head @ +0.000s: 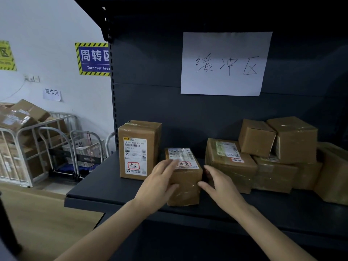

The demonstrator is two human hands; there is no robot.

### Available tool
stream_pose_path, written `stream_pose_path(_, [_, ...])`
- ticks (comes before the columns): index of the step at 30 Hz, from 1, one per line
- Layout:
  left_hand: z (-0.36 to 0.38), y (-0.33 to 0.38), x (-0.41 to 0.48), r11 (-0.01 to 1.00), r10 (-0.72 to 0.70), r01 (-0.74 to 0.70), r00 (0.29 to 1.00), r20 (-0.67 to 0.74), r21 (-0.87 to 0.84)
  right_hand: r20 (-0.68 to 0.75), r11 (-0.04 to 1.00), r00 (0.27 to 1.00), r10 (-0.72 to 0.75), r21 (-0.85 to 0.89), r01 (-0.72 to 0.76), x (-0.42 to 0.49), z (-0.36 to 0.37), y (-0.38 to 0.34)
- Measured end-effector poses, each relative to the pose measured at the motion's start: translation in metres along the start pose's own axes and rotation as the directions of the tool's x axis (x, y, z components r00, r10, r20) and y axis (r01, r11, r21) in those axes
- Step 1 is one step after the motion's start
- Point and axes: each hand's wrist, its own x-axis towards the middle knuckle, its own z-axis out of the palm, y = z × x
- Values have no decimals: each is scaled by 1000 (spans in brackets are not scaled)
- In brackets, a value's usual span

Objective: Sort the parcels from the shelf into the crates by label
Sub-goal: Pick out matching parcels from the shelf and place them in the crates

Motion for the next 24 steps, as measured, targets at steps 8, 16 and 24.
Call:
stream_pose_path(8, [8, -10, -2, 936, -235, 285, 943, 235, -207, 114, 991, 993, 41, 124, -56, 5, 6, -10])
stream_pose_path(16, [10, -9, 3, 960, -219, 231, 972, 89, -160, -61, 985, 993, 96, 151, -86, 9, 26, -12])
stream_pose_path(24, [17, -13, 1, 910, -194, 232, 971, 141, -344, -168, 990, 978, 126, 81, -114, 5, 53, -4])
